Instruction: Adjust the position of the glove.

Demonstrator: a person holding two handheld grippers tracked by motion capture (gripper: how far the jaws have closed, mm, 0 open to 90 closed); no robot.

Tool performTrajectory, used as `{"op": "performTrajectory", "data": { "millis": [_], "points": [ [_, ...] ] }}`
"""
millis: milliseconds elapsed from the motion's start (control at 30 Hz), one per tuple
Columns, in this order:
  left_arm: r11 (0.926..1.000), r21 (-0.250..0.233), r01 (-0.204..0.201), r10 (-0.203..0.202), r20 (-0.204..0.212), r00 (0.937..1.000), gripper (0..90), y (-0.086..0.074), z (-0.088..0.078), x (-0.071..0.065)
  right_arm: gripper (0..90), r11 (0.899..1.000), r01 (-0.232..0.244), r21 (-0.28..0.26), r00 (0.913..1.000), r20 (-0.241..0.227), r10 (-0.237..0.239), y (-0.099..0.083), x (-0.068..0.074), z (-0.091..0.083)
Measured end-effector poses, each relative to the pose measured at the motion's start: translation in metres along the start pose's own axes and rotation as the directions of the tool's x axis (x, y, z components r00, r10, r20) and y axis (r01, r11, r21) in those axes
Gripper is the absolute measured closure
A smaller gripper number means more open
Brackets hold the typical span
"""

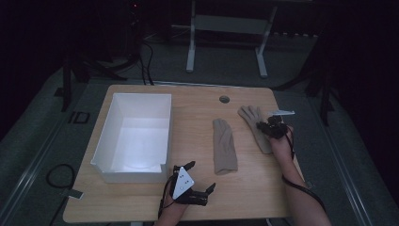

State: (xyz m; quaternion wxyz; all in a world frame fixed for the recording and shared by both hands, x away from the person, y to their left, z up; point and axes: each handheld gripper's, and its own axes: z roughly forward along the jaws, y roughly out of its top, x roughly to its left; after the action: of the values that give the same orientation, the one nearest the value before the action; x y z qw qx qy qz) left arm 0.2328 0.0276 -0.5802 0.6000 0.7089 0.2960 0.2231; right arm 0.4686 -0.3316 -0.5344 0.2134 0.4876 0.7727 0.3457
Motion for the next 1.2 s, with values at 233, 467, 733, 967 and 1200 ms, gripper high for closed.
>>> {"op": "performTrajectory", "data": {
  "millis": [233, 467, 733, 967, 1200],
  "points": [
    [1.0, 0.001, -0.002, 0.002, -0.001, 1.0, 0.1, 0.0, 0.0, 0.0, 81.3, 0.996, -0.051, -0.07, 0.9979, 0.038, 0.053, 0.015, 0.011, -0.029],
    [1.0, 0.001, -0.004, 0.004, -0.002, 1.0, 0.1, 0.0, 0.0, 0.0, 81.3, 0.992, -0.067, -0.111, 0.9937, 0.082, 0.077, 0.019, 0.021, -0.053],
    [0.9999, 0.006, -0.01, 0.01, 0.001, 1.0, 0.1, 0.0, 0.0, -0.001, 81.3, 0.986, -0.103, -0.128, 0.985, 0.125, 0.119, 0.007, 0.03, -0.08],
    [0.9999, 0.007, -0.011, 0.011, 0.001, 0.9999, 0.1, 0.0, 0.0, -0.001, 81.2, 0.98, -0.153, -0.128, 0.9706, 0.167, 0.174, -0.016, 0.028, -0.097],
    [0.9999, 0.006, -0.011, 0.011, 0.0, 0.9999, 0.1, 0.0, 0.001, -0.001, 81.1, 0.979, -0.168, -0.116, 0.9653, 0.182, 0.187, -0.041, 0.03, -0.108]
  ]
}}
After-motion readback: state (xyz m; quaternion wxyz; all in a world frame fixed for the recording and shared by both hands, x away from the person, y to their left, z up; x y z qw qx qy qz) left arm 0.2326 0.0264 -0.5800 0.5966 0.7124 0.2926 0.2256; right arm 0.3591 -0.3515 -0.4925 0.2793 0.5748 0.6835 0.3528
